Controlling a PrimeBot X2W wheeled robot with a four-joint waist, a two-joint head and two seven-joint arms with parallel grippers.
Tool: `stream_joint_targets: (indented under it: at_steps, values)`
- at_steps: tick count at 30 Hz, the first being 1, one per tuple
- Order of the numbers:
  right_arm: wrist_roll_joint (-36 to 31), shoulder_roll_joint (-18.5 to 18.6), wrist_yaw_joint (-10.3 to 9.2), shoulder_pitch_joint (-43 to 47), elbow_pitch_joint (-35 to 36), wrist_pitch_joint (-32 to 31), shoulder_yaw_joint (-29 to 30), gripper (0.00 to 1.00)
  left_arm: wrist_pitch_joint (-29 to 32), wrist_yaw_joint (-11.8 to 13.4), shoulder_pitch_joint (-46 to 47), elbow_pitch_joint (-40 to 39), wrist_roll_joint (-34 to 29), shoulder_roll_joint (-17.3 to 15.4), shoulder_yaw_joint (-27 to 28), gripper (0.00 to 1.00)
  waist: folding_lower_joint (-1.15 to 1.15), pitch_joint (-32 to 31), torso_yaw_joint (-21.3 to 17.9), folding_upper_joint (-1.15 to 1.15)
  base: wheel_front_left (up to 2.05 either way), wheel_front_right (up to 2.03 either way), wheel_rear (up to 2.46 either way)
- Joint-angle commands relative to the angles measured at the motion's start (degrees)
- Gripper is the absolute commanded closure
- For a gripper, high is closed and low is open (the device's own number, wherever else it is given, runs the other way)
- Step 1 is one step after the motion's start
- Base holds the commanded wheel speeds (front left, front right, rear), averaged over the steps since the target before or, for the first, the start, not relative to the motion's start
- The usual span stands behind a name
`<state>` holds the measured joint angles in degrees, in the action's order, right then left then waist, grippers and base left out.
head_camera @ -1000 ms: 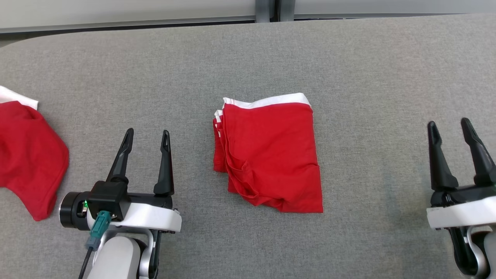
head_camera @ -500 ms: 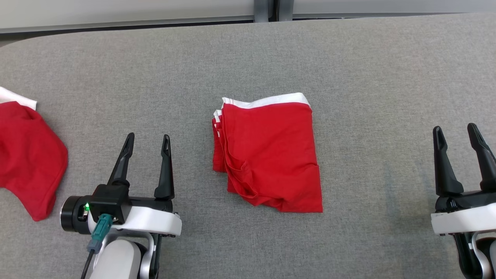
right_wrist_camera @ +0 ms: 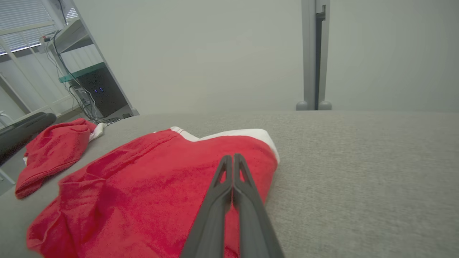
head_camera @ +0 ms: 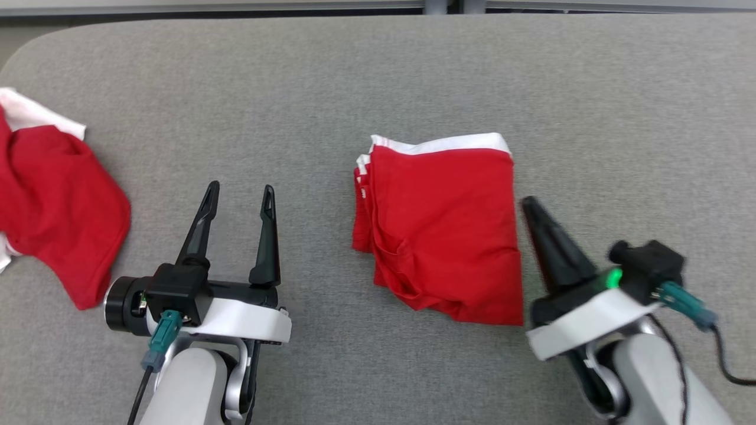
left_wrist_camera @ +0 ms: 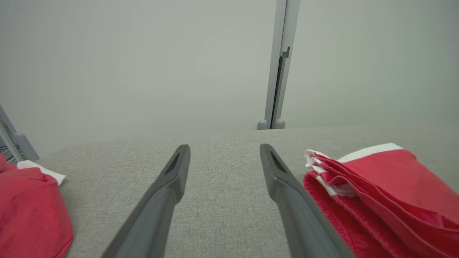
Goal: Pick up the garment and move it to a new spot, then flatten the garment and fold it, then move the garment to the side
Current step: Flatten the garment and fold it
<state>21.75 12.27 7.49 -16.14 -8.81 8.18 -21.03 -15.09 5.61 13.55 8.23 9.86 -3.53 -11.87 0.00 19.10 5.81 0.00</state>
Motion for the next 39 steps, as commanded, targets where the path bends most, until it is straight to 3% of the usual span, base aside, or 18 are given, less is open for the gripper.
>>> stream_joint_targets:
  at_steps: [1,10,18,21,25,26,27,28,36,39]
  values:
    - [0.5,-0.2,0.0,-1.1,-0.6,0.4,-0.7,1.0,-0.1,0.0,0.7,-0.1,0.2,-0.2,0.0,0.0,0.0,0.8,1.0,0.0,0.0,0.0,0.0]
    - [5.8,-4.2,0.0,-9.8,-12.7,2.6,-17.7,1.0,-0.1,0.5,1.6,-0.4,1.2,0.4,-1.5,0.0,0.0,1.8,4.9,0.0,0.0,0.0,0.0]
    - [9.8,-2.6,0.01,-11.3,-16.1,2.7,-30.7,1.0,-0.1,1.1,0.6,-0.9,1.6,0.5,-1.3,0.0,0.0,1.5,5.2,0.0,0.0,0.0,0.0]
    - [11.3,-1.8,0.01,-11.8,-16.1,3.7,-32.6,1.0,-0.1,1.4,0.3,-1.0,1.4,0.5,-0.9,0.0,0.0,1.1,4.3,0.0,0.0,0.0,0.0]
    - [12.5,-1.1,-0.01,-11.9,-13.6,5.7,-29.1,1.0,-0.1,1.2,-0.1,-0.8,0.8,0.5,-0.4,0.0,0.0,0.3,2.8,0.0,0.0,0.0,0.0]
    - [12.5,-1.0,0.0,-11.6,-12.8,6.0,-27.6,0.69,-0.1,1.1,-0.1,-0.8,0.7,0.5,-0.3,0.0,0.0,0.0,2.4,0.0,0.0,0.0,0.0]
    - [12.3,-0.8,0.0,-11.2,-12.0,6.2,-26.0,0.44,-0.1,1.0,-0.2,-0.7,0.7,0.5,-0.1,0.0,0.0,-0.3,2.0,0.0,0.0,0.0,0.0]
    - [12.3,-0.8,0.0,-10.7,-11.0,6.3,-24.4,0.03,-0.1,0.9,-0.3,-0.6,0.4,0.5,0.1,0.0,0.0,-0.5,1.6,0.0,0.0,0.0,0.0]
    - [9.0,0.9,0.0,-6.0,-5.5,7.0,-6.3,0.0,-0.1,0.1,-1.8,-0.3,-0.4,-0.5,1.6,0.0,0.0,-3.1,-1.4,0.0,0.0,0.0,0.0]
    - [7.5,1.6,0.0,-4.3,-4.8,7.0,-2.1,0.0,-0.1,-0.1,-2.4,-0.1,-0.5,-0.8,1.9,0.0,0.0,-4.0,-2.0,0.0,0.0,0.0,0.0]
